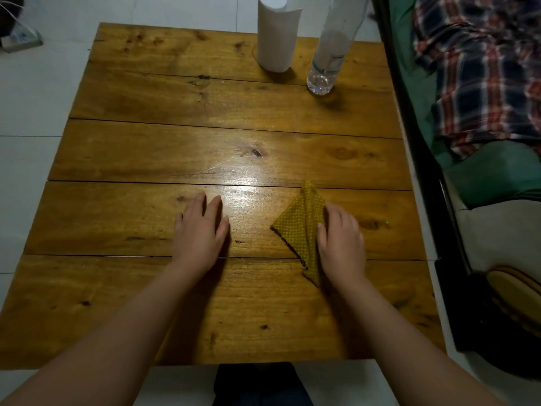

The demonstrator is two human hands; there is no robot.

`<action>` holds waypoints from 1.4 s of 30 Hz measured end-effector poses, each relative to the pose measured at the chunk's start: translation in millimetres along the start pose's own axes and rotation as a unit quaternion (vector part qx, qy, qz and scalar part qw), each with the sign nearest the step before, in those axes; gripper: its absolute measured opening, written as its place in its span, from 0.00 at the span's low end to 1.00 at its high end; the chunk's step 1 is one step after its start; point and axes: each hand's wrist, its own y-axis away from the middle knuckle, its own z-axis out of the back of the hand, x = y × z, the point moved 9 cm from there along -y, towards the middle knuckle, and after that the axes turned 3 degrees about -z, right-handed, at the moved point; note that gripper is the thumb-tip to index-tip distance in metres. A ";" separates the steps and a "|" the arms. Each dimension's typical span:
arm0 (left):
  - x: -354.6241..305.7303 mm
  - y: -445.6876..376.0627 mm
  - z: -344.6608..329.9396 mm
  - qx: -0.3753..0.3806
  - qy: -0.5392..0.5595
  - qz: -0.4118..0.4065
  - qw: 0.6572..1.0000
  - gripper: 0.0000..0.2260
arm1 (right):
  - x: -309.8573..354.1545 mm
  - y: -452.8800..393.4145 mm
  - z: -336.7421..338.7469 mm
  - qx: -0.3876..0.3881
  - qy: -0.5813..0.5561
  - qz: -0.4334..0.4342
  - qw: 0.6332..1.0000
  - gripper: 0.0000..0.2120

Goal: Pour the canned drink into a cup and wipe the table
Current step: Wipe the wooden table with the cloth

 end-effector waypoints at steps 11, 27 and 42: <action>-77.0 -9.7 -22.0 -0.025 0.077 -0.064 0.995 0.17 | -35.5 -9.3 9.9 0.043 0.002 -0.084 0.996 0.12; -101.3 -13.4 -36.7 -0.039 0.080 -0.056 0.994 0.09 | -38.3 -35.6 7.2 0.087 -0.073 -0.083 0.990 0.06; -40.6 -20.2 -4.0 -0.061 0.228 0.075 0.969 0.04 | 8.9 -61.0 -3.1 0.144 -0.208 -0.086 0.964 0.04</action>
